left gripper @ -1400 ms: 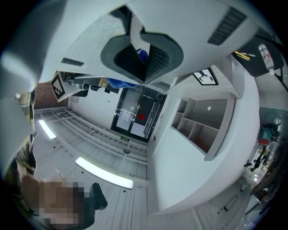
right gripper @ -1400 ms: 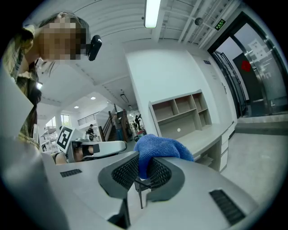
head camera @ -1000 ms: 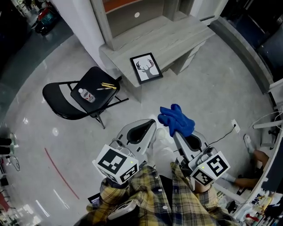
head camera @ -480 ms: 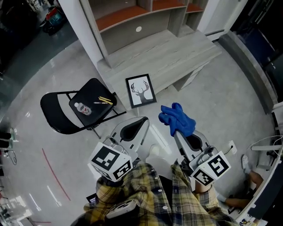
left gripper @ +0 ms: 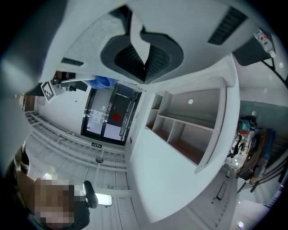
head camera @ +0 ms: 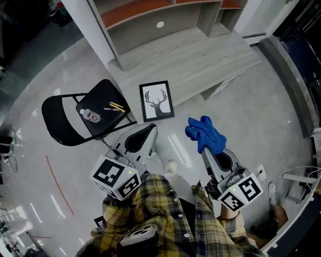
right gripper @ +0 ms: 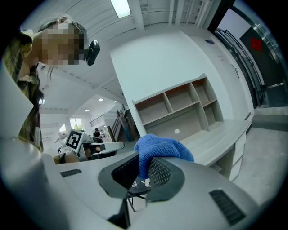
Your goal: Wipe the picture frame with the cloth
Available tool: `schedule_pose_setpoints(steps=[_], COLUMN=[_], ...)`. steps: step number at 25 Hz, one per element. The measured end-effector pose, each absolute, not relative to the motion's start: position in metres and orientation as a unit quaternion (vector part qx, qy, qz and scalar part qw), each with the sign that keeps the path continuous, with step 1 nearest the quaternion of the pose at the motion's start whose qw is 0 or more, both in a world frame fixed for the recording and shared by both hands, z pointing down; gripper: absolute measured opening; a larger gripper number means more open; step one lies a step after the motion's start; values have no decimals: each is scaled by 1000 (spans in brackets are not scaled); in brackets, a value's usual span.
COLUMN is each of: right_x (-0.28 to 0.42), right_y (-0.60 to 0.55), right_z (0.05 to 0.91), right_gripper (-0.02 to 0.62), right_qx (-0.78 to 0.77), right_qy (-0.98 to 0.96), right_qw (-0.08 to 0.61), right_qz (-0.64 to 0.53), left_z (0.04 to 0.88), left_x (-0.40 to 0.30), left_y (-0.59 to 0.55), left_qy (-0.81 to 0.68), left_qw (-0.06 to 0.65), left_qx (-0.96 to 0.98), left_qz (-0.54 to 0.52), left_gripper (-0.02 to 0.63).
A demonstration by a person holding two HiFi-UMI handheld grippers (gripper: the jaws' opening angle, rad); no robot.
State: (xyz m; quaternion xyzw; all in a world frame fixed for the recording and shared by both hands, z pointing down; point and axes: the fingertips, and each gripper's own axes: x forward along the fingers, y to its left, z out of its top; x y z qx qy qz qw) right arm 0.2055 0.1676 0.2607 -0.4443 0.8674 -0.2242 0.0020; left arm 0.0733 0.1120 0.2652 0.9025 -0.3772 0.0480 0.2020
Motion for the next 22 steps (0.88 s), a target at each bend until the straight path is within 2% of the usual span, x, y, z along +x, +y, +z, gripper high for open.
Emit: schedule_pose_setpoints(steps=[22], right_x=[106], right_y=[-42], right_z=[274], right_gripper=[44], right_qx=[-447], right_qy=[866], right_qw=[-21], right_qz=[-223], left_z=[277], left_x=[-3], left_y=[-91], left_qy=[-339], left_qw=[208], left_qx=[916], left_qz=[47], left_gripper=[6])
